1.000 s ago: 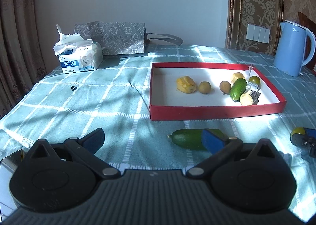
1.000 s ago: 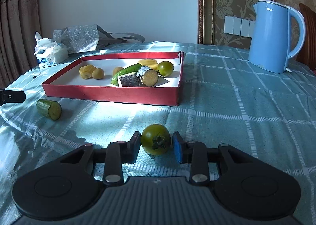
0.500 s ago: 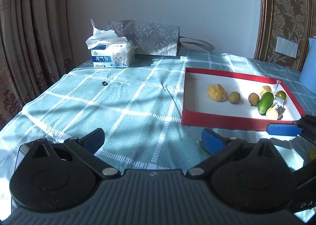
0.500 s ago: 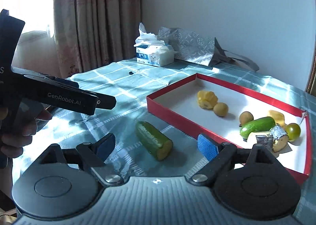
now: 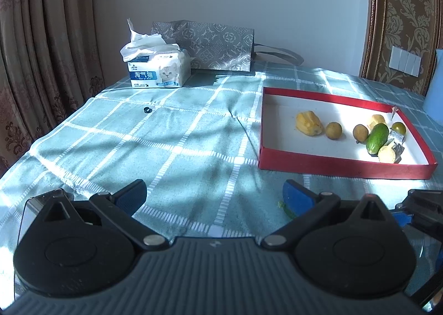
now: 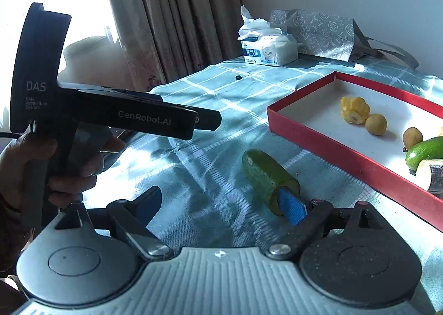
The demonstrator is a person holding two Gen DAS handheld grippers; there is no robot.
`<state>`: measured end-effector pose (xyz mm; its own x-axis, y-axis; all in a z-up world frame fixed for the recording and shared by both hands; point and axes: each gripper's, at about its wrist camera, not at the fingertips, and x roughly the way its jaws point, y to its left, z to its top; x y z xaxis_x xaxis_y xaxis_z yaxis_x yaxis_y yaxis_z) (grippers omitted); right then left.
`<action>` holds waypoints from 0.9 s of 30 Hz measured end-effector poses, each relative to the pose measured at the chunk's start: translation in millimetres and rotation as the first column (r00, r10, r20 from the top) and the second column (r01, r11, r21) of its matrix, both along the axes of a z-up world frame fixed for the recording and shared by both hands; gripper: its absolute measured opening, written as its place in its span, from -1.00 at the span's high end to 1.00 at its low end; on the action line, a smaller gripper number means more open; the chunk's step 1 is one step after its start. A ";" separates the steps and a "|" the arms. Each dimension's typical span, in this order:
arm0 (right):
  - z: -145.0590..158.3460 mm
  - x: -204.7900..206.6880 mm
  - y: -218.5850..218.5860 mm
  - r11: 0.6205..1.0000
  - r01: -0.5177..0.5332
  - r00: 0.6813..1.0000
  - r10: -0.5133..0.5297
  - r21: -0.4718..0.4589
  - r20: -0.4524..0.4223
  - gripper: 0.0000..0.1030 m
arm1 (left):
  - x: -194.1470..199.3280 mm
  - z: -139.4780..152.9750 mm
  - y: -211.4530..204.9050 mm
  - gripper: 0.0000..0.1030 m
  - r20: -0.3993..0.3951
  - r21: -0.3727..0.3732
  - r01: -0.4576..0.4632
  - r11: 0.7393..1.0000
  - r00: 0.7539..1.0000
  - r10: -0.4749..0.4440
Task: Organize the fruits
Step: 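Close the left tool on the green cucumber chunk on the cloth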
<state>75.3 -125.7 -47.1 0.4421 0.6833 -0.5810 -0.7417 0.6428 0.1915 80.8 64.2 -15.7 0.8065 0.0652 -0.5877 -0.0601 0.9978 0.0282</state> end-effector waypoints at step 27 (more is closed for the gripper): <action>31.2 -78.0 -98.5 0.925 0.378 0.915 -0.379 0.037 0.137 -0.77 | 26.3 -19.1 -63.9 -1.00 -0.369 0.405 0.914 0.016 0.179 -0.912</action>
